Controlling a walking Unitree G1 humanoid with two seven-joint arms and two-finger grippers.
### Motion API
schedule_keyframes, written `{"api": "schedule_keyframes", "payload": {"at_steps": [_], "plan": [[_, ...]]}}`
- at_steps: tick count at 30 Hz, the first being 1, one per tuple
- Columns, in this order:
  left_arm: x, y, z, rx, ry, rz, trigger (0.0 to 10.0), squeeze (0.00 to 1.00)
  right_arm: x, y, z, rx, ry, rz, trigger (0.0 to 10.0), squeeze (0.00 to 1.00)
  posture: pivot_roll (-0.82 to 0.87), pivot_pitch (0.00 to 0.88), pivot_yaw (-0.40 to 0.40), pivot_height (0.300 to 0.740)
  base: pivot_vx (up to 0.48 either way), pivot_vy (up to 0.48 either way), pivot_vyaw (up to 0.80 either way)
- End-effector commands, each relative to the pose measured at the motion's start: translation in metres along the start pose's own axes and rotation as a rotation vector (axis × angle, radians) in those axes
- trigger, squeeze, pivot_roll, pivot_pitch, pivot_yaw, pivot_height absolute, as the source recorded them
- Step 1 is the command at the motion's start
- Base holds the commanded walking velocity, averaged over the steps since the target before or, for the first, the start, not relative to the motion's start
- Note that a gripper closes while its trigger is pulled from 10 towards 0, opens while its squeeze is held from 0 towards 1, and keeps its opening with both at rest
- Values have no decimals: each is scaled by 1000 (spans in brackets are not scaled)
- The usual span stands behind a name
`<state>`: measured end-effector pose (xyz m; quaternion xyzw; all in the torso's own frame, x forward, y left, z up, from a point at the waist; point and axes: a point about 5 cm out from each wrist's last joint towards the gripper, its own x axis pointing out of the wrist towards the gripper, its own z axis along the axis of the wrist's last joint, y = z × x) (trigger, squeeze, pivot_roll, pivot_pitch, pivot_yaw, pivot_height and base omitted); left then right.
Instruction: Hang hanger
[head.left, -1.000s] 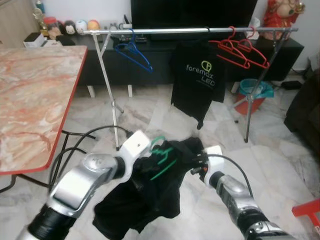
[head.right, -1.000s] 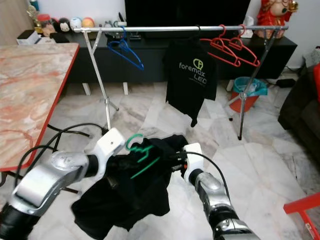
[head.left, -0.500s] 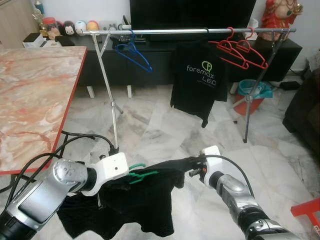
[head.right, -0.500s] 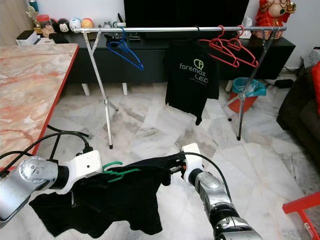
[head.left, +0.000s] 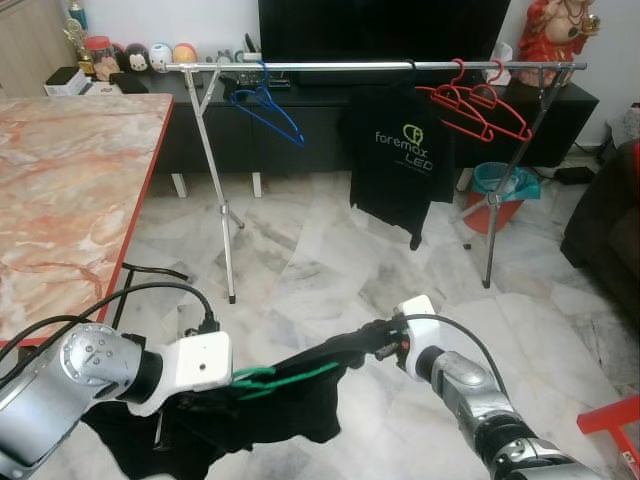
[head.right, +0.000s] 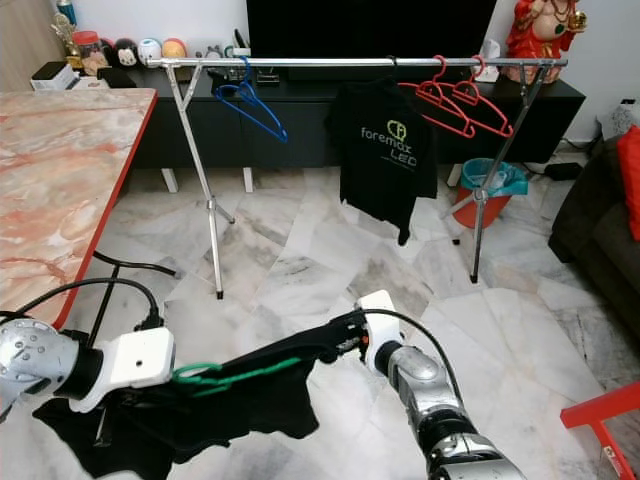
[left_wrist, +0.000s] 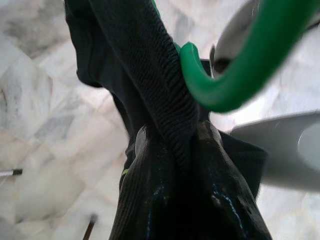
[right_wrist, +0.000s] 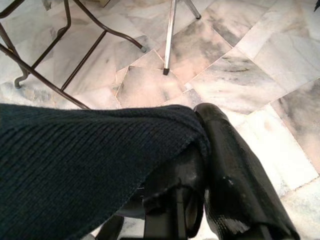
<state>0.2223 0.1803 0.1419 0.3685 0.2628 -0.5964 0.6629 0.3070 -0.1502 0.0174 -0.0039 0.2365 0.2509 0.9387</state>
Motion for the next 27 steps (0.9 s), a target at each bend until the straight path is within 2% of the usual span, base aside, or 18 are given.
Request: {"api": "schedule_keyframes", "payload": {"at_steps": [1, 5, 8, 10, 12, 14, 15, 16, 19, 22, 23, 24, 27], "plan": [[0, -6, -14, 3, 118, -42, 10000, 0, -6, -20, 13, 3, -33, -89, 0, 0, 118, 0, -65, 740, 0, 0, 0], [9, 3, -16, 53, 160, 37, 10000, 0, -3, -17, 16, 4, -45, -80, 0, 0, 118, 0, -64, 740, 0, 0, 0], [10, 5, -15, 89, 158, 58, 10000, 0, -3, -16, 17, 4, -46, -78, 0, 0, 116, 0, -63, 740, 0, 0, 0], [9, 12, -17, 106, 192, 110, 10000, 0, -3, -17, 17, 3, -46, -80, 0, 0, 119, 0, -64, 740, 0, 0, 0], [10, 26, -18, 151, 237, 221, 10000, 0, -3, -17, 17, 2, -45, -86, 0, 0, 122, 0, -63, 740, 0, 0, 0], [15, 42, -16, 116, 230, 366, 10000, 0, -3, -17, 17, 1, -46, -84, 0, 0, 122, 0, -63, 740, 0, 0, 0], [18, 50, -9, 145, 199, 448, 10000, 0, -3, -17, 17, 7, -49, -85, 0, 0, 113, 0, -60, 740, 0, 0, 0], [18, 52, -7, 155, 190, 468, 10000, 0, -3, -17, 17, 8, -50, -85, 0, 0, 113, 0, -60, 740, 0, 0, 0], [21, 65, 6, 116, 117, 599, 10000, 0, -1, -14, 16, 9, -48, -77, 0, 0, 115, 0, -61, 740, 0, 0, 0], [21, 67, 9, 138, 103, 605, 10000, 0, -1, -13, 16, 8, -46, -71, 0, 0, 115, 0, -61, 740, 0, 0, 0], [23, 65, 10, 176, 112, 571, 10000, 0, -1, -12, 15, 7, -44, -70, 0, 0, 115, 0, -61, 740, 0, 0, 0], [26, 61, 6, 256, 155, 522, 10000, 0, -1, -12, 15, 7, -44, -69, 0, 0, 116, 0, -60, 740, 0, 0, 0], [32, 55, -1, 353, 211, 462, 10000, 0, -1, -12, 15, 9, -46, -73, 0, 0, 116, 0, -59, 740, 0, 0, 0]]}}
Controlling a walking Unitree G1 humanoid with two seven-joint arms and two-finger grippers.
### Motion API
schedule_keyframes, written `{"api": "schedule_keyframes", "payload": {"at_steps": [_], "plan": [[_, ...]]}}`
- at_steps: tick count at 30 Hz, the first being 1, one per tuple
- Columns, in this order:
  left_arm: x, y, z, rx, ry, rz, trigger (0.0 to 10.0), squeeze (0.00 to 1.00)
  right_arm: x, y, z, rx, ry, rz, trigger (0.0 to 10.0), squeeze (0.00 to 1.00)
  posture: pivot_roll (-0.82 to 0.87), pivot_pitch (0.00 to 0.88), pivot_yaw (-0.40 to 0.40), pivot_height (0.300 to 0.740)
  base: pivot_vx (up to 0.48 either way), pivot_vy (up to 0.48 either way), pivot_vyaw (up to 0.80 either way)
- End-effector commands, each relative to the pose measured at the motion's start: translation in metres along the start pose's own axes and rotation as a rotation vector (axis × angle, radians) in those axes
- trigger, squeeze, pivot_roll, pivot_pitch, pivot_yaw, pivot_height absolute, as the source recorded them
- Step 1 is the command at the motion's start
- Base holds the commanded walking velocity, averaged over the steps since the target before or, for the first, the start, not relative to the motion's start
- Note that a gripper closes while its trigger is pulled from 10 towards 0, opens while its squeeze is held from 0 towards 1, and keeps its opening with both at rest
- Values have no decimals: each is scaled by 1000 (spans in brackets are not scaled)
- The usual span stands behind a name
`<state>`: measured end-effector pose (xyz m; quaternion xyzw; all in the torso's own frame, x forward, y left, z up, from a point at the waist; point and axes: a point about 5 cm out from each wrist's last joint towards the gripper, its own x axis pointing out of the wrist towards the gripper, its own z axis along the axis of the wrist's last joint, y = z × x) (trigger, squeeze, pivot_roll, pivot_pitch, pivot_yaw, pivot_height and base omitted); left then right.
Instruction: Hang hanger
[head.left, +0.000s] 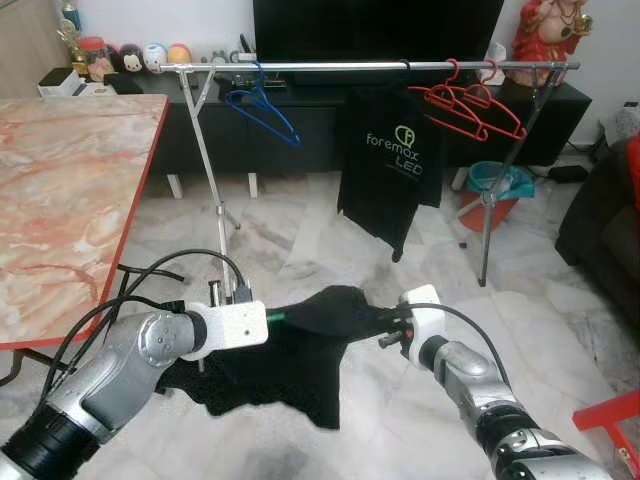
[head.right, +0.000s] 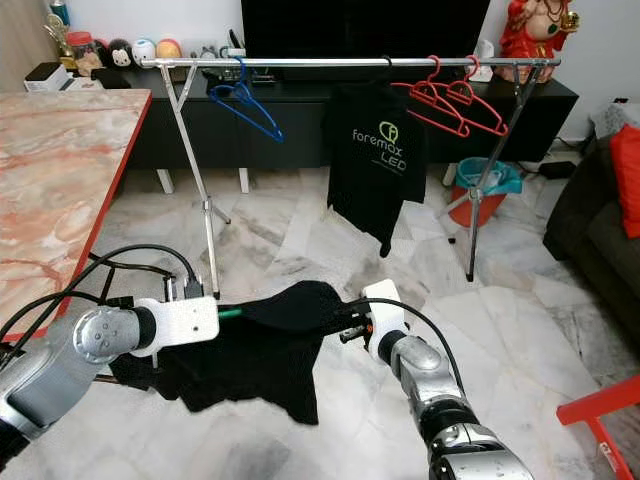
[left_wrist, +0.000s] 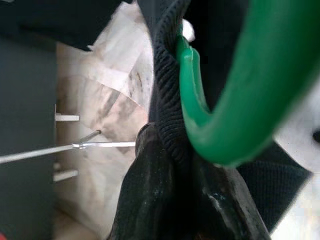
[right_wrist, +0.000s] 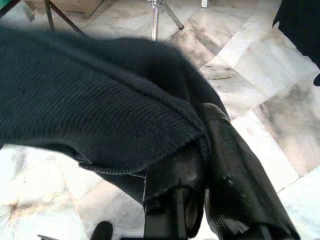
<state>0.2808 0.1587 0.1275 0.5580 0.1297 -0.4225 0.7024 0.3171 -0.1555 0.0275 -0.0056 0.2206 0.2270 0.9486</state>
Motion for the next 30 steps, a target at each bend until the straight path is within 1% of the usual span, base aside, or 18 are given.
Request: {"api": "schedule_keyframes", "payload": {"at_steps": [1, 2, 4, 5, 9, 10, 11, 13, 15, 18, 20, 21, 25, 27, 28, 30], "plan": [[0, -2, -4, 90, 32, -32, 10000, 0, -1, -4, 3, 9, -13, -24, 0, 0, 115, 0, -57, 740, 0, 0, 0], [1, -4, -5, 107, 31, -41, 10000, 0, -1, -4, 3, 9, -14, -25, 0, 0, 115, 0, -57, 740, 0, 0, 0], [0, -10, -3, 152, 14, -90, 10000, 0, -1, -5, 3, 12, -16, -31, 0, 0, 115, 0, -57, 740, 0, 0, 0], [0, -14, -4, 185, 22, -121, 10000, 0, -1, -5, 4, 13, -18, -32, 0, 0, 116, 0, -59, 740, 0, 0, 0], [1, -18, -5, 224, 25, -134, 10000, 0, -1, -5, 4, 16, -19, -33, 0, 0, 115, 0, -58, 740, 0, 0, 0], [2, -18, -5, 215, 16, -125, 10000, 0, -1, -5, 4, 17, -19, -33, 0, 0, 114, 0, -58, 740, 0, 0, 0], [2, -17, -4, 186, 0, -116, 10000, 0, -1, -5, 4, 17, -18, -34, 0, 0, 114, 0, -58, 740, 0, 0, 0], [-1, -10, 1, 140, -60, -74, 10000, 0, -1, -6, 3, 18, -14, -38, 0, 0, 116, 0, -59, 740, 0, 0, 0], [-5, -3, 3, 102, -92, -32, 10000, 0, -2, -6, 2, 16, -6, -40, 0, 0, 118, 0, -61, 740, 0, 0, 0], [-14, 8, 0, 88, -112, 8, 10000, 0, -4, -8, -2, 11, 9, -45, 0, 0, 123, 0, -63, 740, 0, 0, 0], [-18, 10, -2, 97, -119, 12, 10000, 0, -4, -9, -3, 10, 13, -49, 0, 0, 122, 0, -64, 740, 0, 0, 0], [-24, 8, -4, 101, -139, -19, 10000, 0, -5, -10, -4, 9, 18, -51, 0, 0, 122, 0, -64, 740, 0, 0, 0], [-31, 0, -9, 127, -140, -82, 10000, 0, -7, -12, -5, 7, 24, -59, 0, 0, 122, 0, -64, 740, 0, 0, 0], [-38, -6, -15, 151, -143, -129, 10000, 0, -7, -14, -5, 6, 27, -63, 0, 0, 124, 0, -65, 740, 0, 0, 0], [-41, -7, -18, 173, -141, -145, 10000, 0, -7, -15, -4, 5, 28, -65, 0, 0, 124, 0, -65, 740, 0, 0, 0], [-43, -8, -20, 188, -146, -147, 10000, 0, -7, -15, -4, 4, 28, -65, 0, 0, 128, 0, -66, 740, 0, 0, 0]]}}
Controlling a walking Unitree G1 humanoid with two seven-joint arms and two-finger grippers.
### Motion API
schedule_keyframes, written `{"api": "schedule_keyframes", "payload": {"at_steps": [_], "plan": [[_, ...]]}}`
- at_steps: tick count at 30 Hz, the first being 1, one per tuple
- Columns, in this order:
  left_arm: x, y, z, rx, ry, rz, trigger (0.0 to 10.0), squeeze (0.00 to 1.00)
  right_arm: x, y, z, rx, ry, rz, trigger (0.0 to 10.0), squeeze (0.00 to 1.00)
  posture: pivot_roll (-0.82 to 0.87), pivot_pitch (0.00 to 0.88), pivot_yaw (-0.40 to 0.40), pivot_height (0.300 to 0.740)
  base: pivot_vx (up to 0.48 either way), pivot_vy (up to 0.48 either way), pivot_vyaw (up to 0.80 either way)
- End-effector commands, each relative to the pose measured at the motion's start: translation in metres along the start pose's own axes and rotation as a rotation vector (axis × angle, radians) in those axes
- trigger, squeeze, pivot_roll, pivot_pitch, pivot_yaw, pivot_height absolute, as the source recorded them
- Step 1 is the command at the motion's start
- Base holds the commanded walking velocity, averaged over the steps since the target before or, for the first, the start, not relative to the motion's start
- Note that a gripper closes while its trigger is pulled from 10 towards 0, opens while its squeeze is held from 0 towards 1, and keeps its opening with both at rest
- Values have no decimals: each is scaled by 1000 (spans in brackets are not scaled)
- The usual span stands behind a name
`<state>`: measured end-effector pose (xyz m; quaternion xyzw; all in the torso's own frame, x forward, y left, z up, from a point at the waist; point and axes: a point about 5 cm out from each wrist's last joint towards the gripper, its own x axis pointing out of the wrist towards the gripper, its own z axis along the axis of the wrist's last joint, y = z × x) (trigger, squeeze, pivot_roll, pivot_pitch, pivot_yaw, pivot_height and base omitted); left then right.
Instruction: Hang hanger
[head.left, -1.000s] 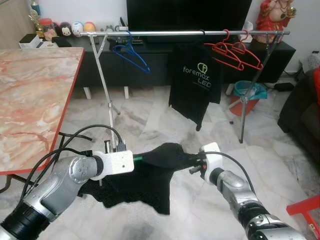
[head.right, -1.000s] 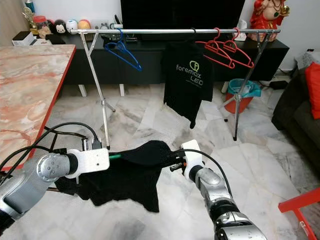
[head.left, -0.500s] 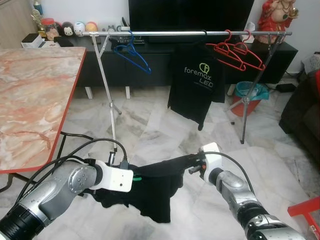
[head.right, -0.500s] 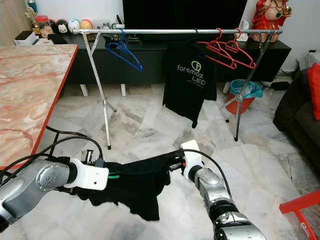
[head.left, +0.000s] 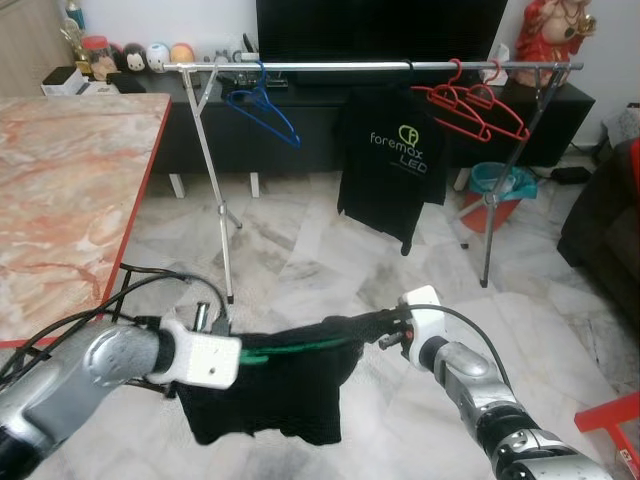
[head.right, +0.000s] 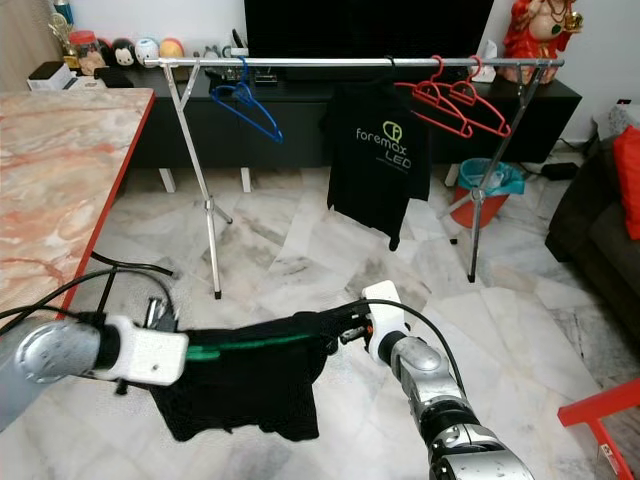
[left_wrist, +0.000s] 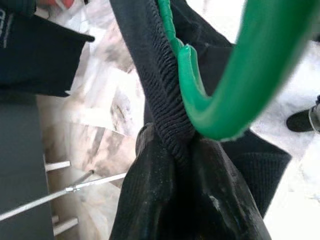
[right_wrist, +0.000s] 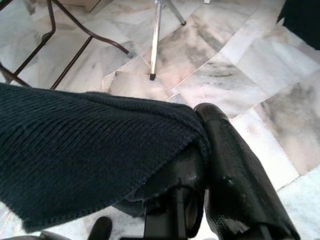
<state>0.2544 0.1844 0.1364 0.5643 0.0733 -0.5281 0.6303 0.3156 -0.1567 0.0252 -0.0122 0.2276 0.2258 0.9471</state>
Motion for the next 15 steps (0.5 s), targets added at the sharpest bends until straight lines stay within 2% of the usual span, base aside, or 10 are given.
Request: {"api": "schedule_keyframes", "payload": {"at_steps": [1, 4, 7, 9, 11, 15], "plan": [[-14, 3, -5, 22, 4, 4, 10000, 0, -7, -15, -2, 12, 14, -61, 0, 0, 131, 0, -66, 740, 0, 0, 0], [-17, 3, -3, 11, -32, 15, 10000, 0, -7, -15, -2, 11, 17, -59, 0, 0, 135, 0, -68, 740, 0, 0, 0], [-23, 3, -2, 46, -50, 10, 10000, 0, -7, -15, -3, 11, 22, -59, 0, 0, 137, 0, -68, 740, 0, 0, 0], [-27, -5, -14, 109, 56, -61, 10000, 0, -8, -16, -3, 7, 25, -59, 0, 0, 140, 0, -68, 740, 0, 0, 0], [-29, -8, -26, 134, 139, -73, 10000, 0, -8, -17, -2, 7, 24, -61, 0, 0, 140, 0, -67, 740, 0, 0, 0], [-28, -15, -27, 148, 122, -98, 10000, 0, -8, -17, -2, 6, 22, -60, 0, 0, 135, 0, -67, 740, 0, 0, 0]]}}
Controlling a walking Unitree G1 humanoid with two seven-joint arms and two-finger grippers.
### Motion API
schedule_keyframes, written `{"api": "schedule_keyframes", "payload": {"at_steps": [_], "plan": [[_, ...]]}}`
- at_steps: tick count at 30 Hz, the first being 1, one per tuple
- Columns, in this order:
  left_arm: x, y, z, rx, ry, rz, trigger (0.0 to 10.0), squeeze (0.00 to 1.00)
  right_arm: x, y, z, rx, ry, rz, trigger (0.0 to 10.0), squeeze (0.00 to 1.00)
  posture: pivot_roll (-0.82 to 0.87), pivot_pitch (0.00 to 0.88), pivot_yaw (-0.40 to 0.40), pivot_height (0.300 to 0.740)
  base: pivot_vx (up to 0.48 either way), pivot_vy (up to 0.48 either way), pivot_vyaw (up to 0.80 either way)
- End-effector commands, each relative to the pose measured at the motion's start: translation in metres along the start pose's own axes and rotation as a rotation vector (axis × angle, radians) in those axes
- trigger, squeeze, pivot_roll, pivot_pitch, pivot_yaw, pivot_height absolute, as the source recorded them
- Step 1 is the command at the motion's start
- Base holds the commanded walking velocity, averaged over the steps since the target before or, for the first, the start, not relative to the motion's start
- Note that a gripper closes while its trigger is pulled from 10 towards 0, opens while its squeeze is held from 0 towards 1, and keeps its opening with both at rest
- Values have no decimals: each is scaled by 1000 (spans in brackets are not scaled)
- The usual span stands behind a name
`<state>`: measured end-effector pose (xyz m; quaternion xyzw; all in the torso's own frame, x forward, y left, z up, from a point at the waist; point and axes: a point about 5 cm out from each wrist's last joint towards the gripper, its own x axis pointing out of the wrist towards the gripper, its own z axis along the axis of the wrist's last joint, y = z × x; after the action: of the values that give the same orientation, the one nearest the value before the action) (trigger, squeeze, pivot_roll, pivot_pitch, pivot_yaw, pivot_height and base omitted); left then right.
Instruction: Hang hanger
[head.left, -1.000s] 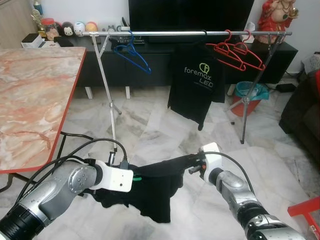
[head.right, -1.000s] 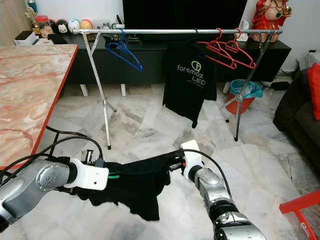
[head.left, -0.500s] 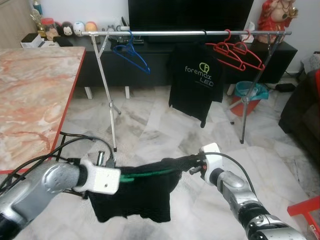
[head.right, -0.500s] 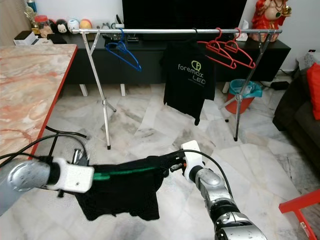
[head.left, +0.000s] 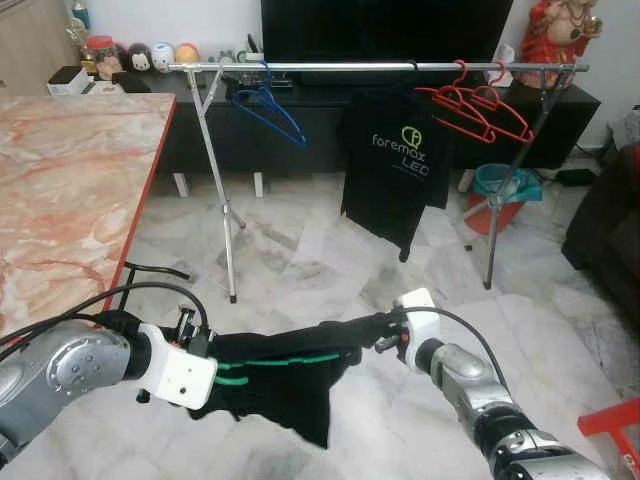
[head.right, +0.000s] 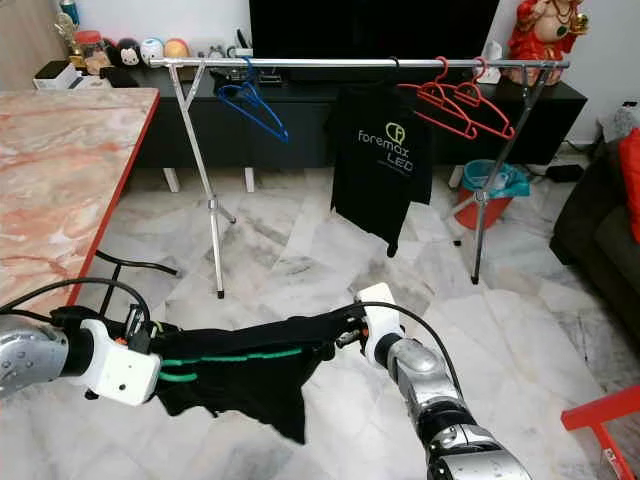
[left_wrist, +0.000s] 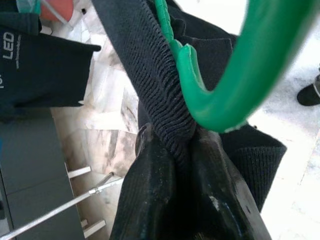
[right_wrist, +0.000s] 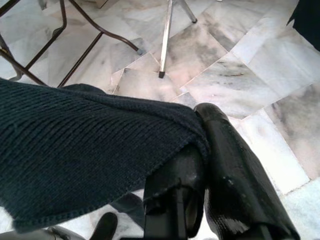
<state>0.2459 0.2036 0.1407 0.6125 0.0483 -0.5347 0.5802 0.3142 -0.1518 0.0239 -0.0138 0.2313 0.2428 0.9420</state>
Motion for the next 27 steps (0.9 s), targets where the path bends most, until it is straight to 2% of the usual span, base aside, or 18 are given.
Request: {"api": "schedule_keyframes", "payload": {"at_steps": [1, 2, 9, 12, 25, 27], "plan": [[-9, -11, -16, 9, 90, -81, 10000, 0, -10, -22, 0, 16, 12, -94, 0, 0, 135, 0, -67, 740, 0, 0, 0], [-8, -10, -12, -14, 58, -54, 10000, 0, -10, -22, 0, 15, 13, -93, 0, 0, 135, 0, -68, 740, 0, 0, 0], [-11, 5, 3, -21, -66, 55, 10000, 0, -11, -22, -4, 14, 28, -92, 0, 0, 143, 0, -70, 740, 0, 0, 0], [-12, 9, 10, 10, -113, 78, 10000, 0, -12, -21, -8, 8, 42, -90, 0, 0, 147, 0, -71, 740, 0, 0, 0], [-9, 15, 32, 124, -234, 41, 10000, 0, -16, -23, -18, 12, 74, -107, 0, 0, 149, 0, -69, 740, 0, 0, 0], [-3, 21, 40, 126, -253, 59, 10000, 0, -15, -20, -19, 14, 75, -105, 0, 0, 147, 0, -68, 740, 0, 0, 0]]}}
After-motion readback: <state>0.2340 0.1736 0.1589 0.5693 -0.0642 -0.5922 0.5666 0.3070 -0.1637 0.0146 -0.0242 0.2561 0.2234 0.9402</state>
